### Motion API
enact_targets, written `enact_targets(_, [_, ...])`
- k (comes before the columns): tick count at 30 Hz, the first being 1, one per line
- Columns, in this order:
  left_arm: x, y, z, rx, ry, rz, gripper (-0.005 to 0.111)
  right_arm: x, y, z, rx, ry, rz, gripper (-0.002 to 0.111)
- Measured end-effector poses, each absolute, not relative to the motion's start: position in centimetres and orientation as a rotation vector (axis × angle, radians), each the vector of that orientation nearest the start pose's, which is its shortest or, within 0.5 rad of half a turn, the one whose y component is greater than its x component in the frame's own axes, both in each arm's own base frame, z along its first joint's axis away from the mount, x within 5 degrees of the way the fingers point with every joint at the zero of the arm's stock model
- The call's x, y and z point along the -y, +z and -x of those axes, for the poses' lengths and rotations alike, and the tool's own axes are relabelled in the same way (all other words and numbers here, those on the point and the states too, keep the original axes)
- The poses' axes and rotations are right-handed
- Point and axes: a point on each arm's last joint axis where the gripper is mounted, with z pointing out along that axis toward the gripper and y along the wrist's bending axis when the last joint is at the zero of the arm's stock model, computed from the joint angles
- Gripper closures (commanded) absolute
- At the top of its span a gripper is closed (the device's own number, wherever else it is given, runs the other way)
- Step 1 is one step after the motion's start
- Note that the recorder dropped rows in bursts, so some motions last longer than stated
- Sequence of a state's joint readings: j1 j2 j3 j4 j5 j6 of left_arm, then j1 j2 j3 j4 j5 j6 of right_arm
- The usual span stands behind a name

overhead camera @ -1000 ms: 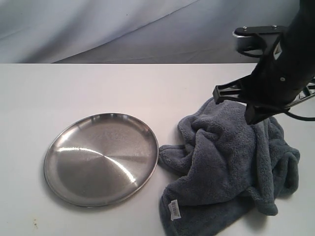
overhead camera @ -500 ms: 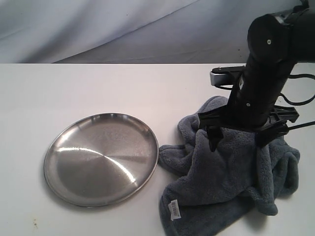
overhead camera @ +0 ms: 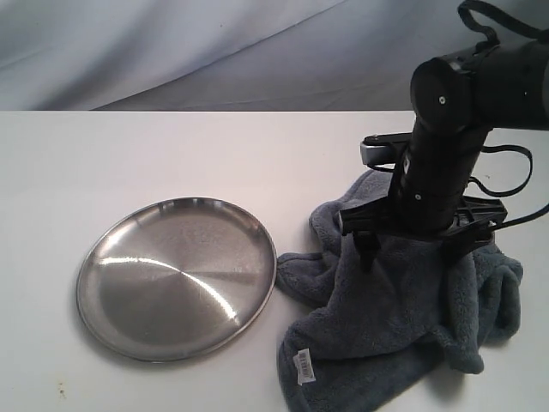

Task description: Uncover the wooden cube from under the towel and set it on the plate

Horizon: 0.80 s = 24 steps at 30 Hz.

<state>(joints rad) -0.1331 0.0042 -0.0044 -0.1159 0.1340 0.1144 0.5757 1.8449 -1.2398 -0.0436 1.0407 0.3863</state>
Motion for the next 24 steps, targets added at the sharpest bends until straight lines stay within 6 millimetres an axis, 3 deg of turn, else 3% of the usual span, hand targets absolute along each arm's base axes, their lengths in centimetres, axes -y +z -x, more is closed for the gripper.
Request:
enact_targets(9, [0.89,20.23,-5.58,-1.613,-0.116,-0.119,0.107,-18.41,17.68,-29.58,-3.083,-0.093,0.305,0.071])
enact_targets(14, [0.89,20.23,-5.58,-1.613,-0.116,-0.119,0.107,-18.41,17.66,-29.76,-3.071,-0.083,0.277,0.105])
enact_targets(24, [0.89,20.23,-5.58,-1.613,-0.116,-0.119,0.107,-18.50,17.66,-29.62,-3.073,-0.090,0.332,0.108])
